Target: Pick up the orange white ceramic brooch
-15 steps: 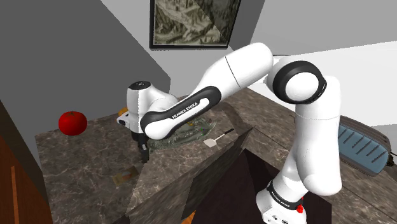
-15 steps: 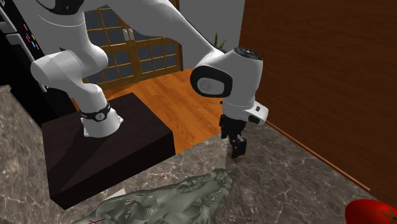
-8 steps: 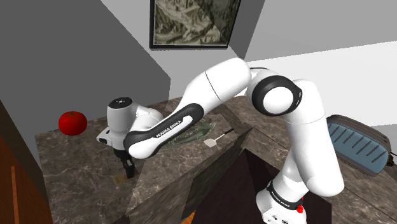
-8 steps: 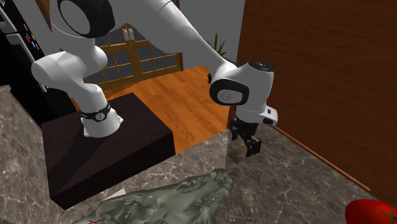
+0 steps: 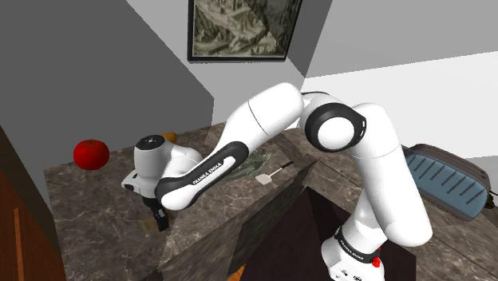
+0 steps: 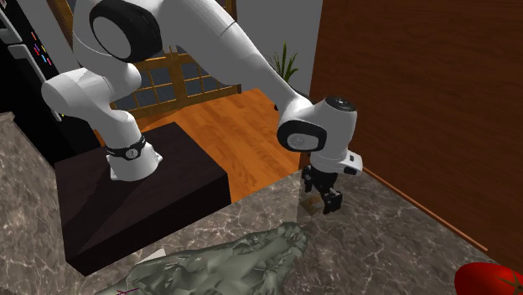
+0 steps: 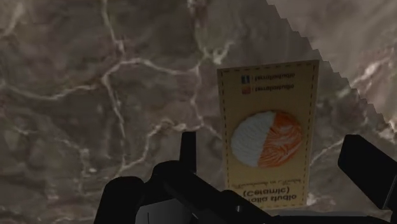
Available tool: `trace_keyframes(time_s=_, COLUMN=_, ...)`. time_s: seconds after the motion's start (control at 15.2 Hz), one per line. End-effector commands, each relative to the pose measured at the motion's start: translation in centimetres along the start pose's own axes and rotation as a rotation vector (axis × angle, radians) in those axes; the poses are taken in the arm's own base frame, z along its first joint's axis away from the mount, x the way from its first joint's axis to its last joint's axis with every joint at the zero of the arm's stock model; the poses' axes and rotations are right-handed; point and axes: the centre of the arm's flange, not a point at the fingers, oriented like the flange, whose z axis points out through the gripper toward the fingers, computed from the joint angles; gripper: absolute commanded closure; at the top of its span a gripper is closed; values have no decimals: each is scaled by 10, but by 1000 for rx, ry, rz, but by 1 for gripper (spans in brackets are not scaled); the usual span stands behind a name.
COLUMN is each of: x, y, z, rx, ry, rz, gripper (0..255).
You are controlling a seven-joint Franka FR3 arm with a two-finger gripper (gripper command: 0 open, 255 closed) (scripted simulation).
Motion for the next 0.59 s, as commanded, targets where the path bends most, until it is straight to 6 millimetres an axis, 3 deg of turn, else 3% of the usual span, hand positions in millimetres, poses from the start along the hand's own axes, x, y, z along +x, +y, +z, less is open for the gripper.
trace_keyframes(time_s=0.0, x=0, y=0, z=1, rx=0, ry=1, rz=0, gripper=0)
trace_keyframes(time_s=0.07, x=0, y=0, z=1, rx=0, ry=1, rz=0, gripper=255)
trace_keyframes(time_s=0.53, x=1, y=0, z=2, rx=-1, ry=1, rz=0, gripper=255)
